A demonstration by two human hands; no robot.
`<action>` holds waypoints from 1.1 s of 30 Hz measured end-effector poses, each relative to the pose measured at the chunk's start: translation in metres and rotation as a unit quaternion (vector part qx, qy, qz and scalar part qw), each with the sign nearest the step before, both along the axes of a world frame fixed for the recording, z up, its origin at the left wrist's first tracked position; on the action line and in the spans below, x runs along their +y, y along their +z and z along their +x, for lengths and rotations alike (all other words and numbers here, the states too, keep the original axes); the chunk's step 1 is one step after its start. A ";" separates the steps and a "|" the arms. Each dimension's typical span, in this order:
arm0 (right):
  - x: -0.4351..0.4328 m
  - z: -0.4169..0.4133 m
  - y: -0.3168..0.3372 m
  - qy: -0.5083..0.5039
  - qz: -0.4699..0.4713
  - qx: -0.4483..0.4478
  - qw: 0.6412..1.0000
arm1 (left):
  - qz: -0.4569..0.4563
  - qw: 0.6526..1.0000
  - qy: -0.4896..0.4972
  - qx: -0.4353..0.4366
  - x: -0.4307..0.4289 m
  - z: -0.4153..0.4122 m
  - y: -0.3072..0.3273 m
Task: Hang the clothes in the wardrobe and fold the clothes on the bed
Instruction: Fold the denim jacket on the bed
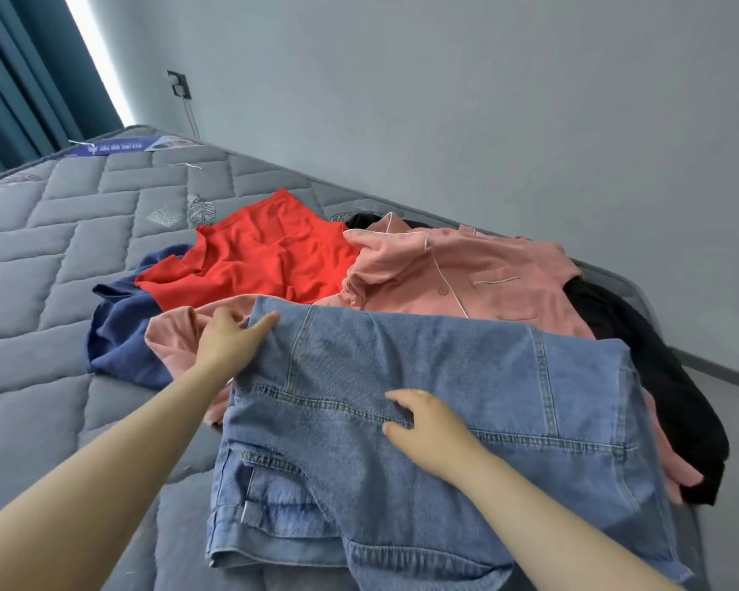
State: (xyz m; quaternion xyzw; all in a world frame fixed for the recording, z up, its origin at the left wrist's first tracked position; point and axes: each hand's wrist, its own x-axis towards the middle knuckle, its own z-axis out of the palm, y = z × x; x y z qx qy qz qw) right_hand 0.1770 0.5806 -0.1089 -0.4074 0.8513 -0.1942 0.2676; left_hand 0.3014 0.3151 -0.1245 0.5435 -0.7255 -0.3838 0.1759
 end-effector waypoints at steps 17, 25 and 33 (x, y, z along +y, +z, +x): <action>0.063 -0.015 0.022 -0.193 -0.051 -0.215 0.956 | 0.103 0.966 -0.206 0.118 0.118 0.006 0.119; 0.170 -0.048 0.059 -0.291 -0.129 -0.193 0.928 | -0.026 0.954 -0.271 0.124 0.211 -0.042 0.156; 0.260 -0.070 0.071 -0.367 -0.214 -0.183 0.886 | -0.074 0.944 -0.308 0.094 0.297 -0.145 0.147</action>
